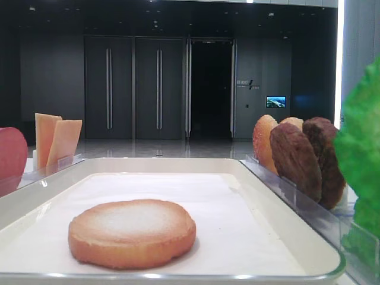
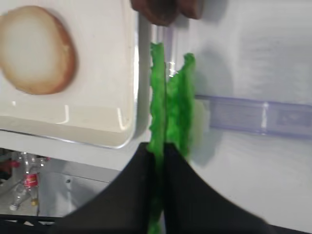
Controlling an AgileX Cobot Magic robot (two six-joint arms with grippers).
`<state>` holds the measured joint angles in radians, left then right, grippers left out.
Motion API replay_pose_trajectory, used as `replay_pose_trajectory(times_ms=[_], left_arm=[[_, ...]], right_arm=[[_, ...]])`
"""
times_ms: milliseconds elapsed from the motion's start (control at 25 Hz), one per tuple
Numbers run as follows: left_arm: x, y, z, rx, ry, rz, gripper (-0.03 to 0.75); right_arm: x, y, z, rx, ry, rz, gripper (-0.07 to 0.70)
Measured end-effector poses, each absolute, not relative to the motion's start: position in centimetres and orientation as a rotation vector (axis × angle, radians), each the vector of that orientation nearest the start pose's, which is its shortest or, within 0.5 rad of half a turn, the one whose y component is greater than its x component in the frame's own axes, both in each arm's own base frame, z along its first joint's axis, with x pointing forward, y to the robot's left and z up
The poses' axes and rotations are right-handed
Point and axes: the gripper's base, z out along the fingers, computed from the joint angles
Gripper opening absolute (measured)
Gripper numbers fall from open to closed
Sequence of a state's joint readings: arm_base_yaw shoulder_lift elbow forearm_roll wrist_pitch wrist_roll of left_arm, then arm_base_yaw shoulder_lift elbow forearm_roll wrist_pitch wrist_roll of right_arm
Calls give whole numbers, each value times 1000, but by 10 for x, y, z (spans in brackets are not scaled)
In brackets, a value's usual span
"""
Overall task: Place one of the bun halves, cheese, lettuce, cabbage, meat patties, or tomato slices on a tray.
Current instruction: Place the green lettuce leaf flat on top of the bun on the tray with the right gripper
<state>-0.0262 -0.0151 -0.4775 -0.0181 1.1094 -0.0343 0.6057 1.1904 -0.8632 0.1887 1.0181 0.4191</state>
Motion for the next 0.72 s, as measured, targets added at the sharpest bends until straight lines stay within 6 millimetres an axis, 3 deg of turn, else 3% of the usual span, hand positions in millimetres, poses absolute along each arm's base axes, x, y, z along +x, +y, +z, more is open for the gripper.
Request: replay_pose_trajectory(times_ms=[400, 560, 720], left_arm=[[-7, -1, 267, -7, 2101, -58, 0], [-7, -1, 267, -7, 2101, -58, 0], [-7, -1, 267, -7, 2101, -58, -1]], right_arm=[[163, 157, 309, -325, 2701, 901, 53], [170, 175, 309, -424, 2602, 1099, 53], [183, 194, 294, -508, 2567, 1234, 52]])
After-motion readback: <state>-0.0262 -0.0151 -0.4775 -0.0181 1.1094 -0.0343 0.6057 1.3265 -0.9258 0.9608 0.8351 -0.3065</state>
